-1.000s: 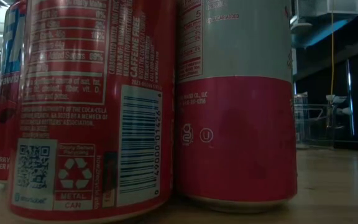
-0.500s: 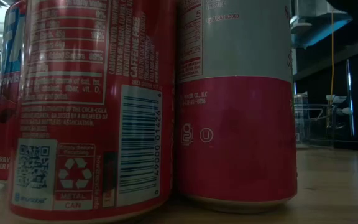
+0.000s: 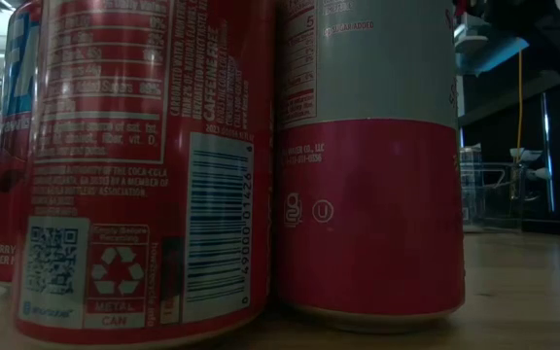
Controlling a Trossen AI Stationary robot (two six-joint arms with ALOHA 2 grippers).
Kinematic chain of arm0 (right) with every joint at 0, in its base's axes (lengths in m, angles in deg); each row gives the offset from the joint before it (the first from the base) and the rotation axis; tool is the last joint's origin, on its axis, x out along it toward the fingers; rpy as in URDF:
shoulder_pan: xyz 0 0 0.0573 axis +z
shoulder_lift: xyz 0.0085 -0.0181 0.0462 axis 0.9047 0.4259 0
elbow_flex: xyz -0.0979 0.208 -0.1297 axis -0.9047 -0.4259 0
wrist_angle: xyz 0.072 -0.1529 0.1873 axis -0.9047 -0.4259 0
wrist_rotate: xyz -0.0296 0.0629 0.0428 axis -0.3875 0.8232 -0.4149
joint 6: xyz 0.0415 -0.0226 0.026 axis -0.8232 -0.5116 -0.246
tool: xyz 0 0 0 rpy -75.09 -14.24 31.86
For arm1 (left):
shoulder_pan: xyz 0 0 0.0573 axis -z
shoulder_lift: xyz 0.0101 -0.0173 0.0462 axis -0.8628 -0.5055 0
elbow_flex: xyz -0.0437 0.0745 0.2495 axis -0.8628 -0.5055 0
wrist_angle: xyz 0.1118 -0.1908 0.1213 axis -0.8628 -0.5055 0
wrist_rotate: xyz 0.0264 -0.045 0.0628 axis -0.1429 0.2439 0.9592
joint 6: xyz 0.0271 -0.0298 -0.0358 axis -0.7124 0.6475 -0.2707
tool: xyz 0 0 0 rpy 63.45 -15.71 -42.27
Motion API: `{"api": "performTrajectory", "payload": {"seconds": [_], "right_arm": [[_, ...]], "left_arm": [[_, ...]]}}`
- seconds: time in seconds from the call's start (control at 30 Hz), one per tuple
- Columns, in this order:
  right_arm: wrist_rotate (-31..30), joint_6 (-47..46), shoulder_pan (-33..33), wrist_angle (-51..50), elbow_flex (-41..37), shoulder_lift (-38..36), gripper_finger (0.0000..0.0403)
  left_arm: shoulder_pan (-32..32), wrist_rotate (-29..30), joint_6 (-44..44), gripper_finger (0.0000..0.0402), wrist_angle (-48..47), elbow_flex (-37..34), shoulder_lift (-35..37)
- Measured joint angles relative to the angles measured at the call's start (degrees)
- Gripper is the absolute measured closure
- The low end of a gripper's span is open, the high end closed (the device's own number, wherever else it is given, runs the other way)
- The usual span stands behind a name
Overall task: Sort soda cans
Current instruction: Put the blue soda can into the center transparent bin, then put the white yellow soda can into the center transparent bin
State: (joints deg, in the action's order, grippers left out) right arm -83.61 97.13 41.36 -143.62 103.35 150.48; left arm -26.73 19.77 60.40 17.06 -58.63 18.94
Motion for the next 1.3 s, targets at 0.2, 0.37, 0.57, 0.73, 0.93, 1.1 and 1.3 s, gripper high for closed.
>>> {"api": "performTrajectory", "payload": {"seconds": [0.2,0.37,0.57,0.73,0.93,1.1,1.3], "right_arm": [[-0.2,0.7,0.0,0.4,0.0,0.6,0.0069],[-0.6,0.7,0.1,1.2,0.0,0.7,0.0038],[-1.6,0.9,0.1,1.1,0.0,0.7,0.0028],[-1.7,0.9,0.2,-2.1,1.6,0.7,0.0029],[-3.6,0.9,2.0,-6.7,8.5,0.6,0.0029],[-5.6,0.9,5.3,-11.1,15.8,0.6,0.0029],[-13.1,0.9,13.3,-15.3,20.4,0.0,0.0029]], "left_arm": [[0.0,0.0,0.0,0.0200,0.0,0.0,0.0],[0.0,0.0,0.0,0.0200,-0.4,0.0,0.0],[0.0,0.0,0.0,0.0200,-0.4,0.0,0.0],[0.0,0.0,-0.3,0.0200,-0.4,0.0,0.0],[0.0,0.0,-0.7,0.0200,-0.4,0.0,0.0],[0.0,0.0,-0.7,0.0200,-0.4,0.0,0.0],[0.0,0.0,-0.5,0.0200,-0.7,0.0,0.0]]}}
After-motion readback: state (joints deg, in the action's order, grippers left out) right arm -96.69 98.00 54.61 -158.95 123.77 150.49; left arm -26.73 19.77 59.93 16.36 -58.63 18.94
